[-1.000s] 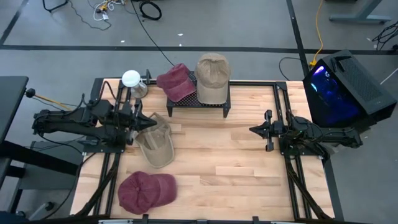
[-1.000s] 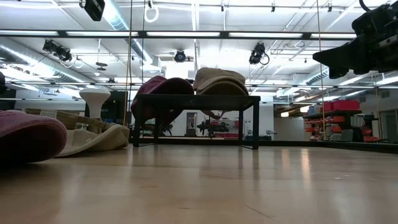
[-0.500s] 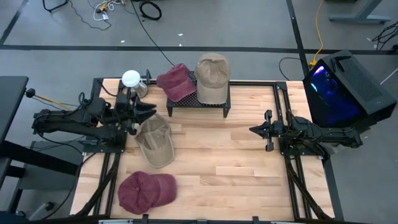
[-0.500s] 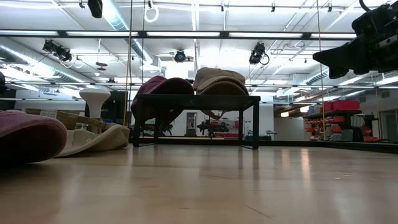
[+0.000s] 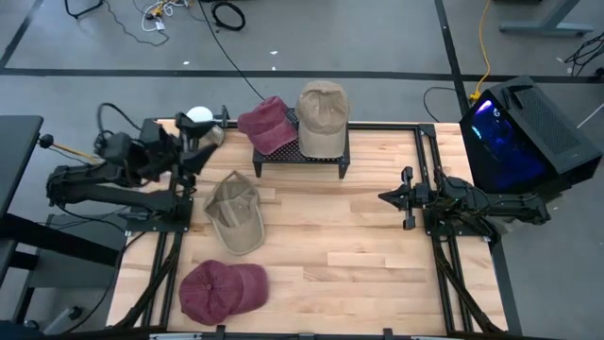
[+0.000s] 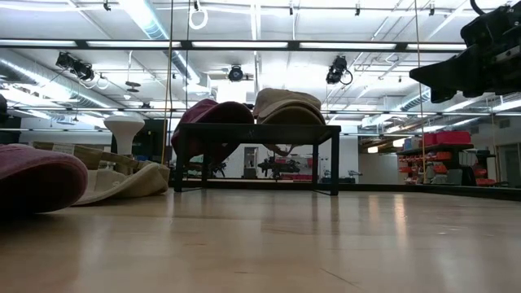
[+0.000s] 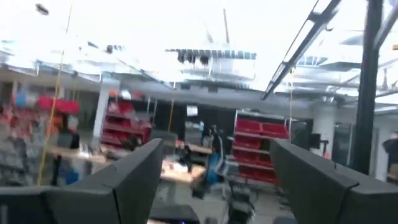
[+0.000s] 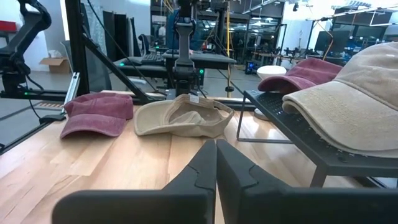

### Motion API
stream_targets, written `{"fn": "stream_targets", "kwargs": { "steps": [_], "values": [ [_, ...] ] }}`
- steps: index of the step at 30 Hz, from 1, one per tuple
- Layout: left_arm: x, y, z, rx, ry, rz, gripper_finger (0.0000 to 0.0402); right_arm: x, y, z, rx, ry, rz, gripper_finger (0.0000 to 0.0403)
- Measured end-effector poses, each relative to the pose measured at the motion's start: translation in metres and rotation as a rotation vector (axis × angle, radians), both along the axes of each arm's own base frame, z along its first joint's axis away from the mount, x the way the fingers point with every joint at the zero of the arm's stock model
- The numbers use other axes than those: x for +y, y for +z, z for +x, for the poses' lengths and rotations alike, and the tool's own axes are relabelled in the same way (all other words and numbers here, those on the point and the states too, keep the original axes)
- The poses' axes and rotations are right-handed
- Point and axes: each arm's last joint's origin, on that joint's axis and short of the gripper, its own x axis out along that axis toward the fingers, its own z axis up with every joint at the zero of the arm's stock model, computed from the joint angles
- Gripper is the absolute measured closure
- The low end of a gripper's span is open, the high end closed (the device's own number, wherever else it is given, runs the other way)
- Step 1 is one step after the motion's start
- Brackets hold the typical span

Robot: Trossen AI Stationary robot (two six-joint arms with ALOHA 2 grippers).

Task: Pick & Place hat
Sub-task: Put the right red cap on the shelf

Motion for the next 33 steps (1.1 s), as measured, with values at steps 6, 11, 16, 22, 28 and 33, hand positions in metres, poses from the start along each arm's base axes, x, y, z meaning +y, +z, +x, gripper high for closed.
{"fn": "stream_targets", "kwargs": {
  "steps": [6, 11, 16, 22, 28, 33],
  "values": [
    [0.005, 0.039, 0.001, 0.14, 0.058, 0.021, 0.0096, 0.0, 0.0, 0.0, -0.001, 0.0, 0.0, 0.0392],
    [0.012, 0.061, 0.012, 0.318, 0.139, 0.0, 0.0096, 0.0, 0.0, 0.0, -0.001, 0.0, 0.0, 0.0392],
    [0.024, 0.072, 0.027, 0.422, 0.209, -0.023, 0.0096, 0.0, 0.0, 0.0, -0.001, 0.0, 0.0, 0.0392],
    [0.045, 0.069, 0.043, 0.517, 0.307, -0.064, 0.0096, 0.0, 0.0, 0.0, -0.001, 0.0, 0.0, 0.0392],
    [0.07, 0.057, 0.055, 0.604, 0.368, -0.102, 0.0096, 0.0, 0.0, 0.0, 0.0, 0.0, 0.0, 0.0392],
    [0.096, 0.045, 0.066, 0.669, 0.448, -0.138, 0.0096, 0.0, 0.0, 0.0, 0.0, 0.0, 0.0, 0.0392]
  ]
}}
